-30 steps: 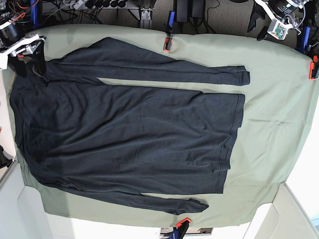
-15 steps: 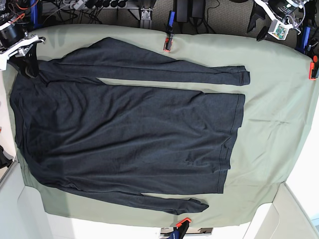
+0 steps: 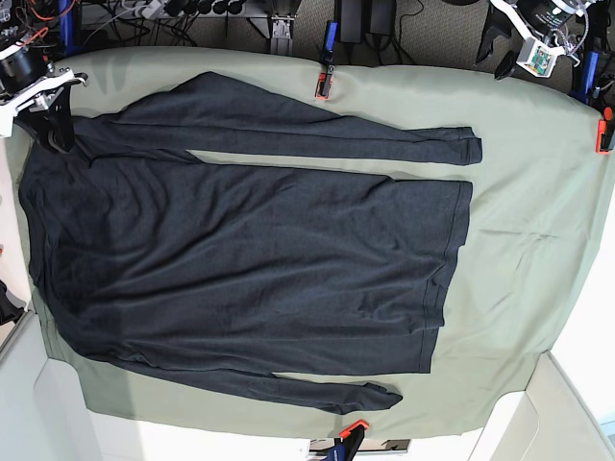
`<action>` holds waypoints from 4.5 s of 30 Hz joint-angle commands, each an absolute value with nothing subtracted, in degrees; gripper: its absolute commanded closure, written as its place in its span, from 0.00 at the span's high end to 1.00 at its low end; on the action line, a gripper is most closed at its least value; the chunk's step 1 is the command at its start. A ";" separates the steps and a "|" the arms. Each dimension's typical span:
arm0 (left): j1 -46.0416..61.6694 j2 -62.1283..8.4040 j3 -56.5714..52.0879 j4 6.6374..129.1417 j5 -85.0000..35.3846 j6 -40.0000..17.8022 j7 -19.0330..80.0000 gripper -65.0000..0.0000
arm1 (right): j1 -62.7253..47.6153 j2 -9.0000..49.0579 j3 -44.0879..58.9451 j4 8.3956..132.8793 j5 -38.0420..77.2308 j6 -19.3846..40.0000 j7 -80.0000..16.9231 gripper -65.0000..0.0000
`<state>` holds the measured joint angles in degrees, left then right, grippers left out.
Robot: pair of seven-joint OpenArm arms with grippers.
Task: Fold the T-shirt properly
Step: 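Lower the right gripper onto the shirt's shoulder corner and pinch it, then reach the left gripper to the sleeve cuff and grasp it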
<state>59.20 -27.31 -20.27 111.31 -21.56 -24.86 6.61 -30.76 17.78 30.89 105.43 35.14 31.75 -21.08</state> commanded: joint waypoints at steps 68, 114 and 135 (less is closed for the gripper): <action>59.83 -27.77 -20.71 112.07 -22.02 -24.75 5.43 0.40 | -29.87 16.99 31.38 106.32 33.63 31.68 -23.81 0.68; 31.24 -33.17 -11.64 99.18 -39.94 -32.18 28.51 0.60 | -16.51 23.00 37.52 87.81 39.46 26.83 -39.70 0.69; 27.66 -32.23 -9.32 94.48 -38.28 -32.18 25.36 0.60 | -14.66 23.00 28.60 89.10 36.40 25.89 -41.08 0.68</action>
<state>27.64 -31.44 -9.06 94.08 -38.33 -32.40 25.67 -14.90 22.20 28.32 88.07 35.51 25.45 -41.12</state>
